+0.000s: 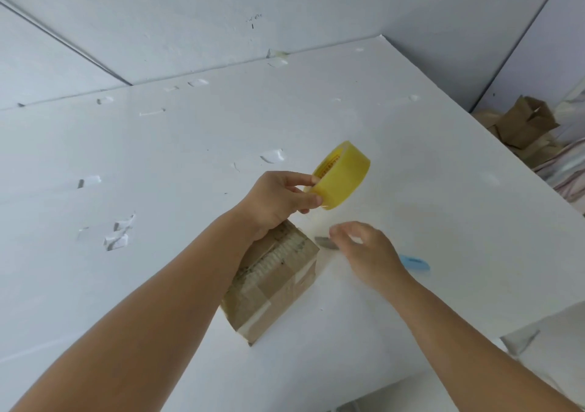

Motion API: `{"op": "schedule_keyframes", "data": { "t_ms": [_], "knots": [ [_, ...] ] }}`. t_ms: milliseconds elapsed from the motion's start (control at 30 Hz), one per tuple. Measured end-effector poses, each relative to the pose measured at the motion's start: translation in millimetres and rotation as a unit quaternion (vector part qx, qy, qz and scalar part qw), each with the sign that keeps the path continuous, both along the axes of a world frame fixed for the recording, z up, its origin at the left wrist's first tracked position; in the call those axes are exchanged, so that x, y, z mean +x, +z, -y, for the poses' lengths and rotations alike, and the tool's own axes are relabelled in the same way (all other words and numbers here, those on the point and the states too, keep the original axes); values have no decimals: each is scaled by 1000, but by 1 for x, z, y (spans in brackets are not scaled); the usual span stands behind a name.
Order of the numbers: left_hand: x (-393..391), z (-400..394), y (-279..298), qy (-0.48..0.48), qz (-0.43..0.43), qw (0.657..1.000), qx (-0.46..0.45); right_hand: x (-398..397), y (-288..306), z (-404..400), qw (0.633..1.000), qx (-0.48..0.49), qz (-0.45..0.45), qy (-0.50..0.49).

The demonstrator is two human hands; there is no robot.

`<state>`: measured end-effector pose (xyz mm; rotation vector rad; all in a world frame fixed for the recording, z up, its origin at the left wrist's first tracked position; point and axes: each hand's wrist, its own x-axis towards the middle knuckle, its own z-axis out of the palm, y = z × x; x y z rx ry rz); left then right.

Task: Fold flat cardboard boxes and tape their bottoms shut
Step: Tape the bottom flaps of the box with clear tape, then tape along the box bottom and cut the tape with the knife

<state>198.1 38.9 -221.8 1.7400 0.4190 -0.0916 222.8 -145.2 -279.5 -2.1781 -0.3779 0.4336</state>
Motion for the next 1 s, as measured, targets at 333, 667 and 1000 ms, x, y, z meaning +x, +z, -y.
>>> {"op": "schedule_keyframes", "data": {
  "t_ms": [333,667,1000],
  "knots": [
    [0,3,-1,28,-9,1000,-6,-27,17,-54,895,295,-313,-119],
    [5,6,5,169,54,981,-82,-28,12,-59,917,272,-239,-167],
    [-53,-23,20,269,125,953,-56,-28,9,-59,930,240,-237,-145]
  ]
}}
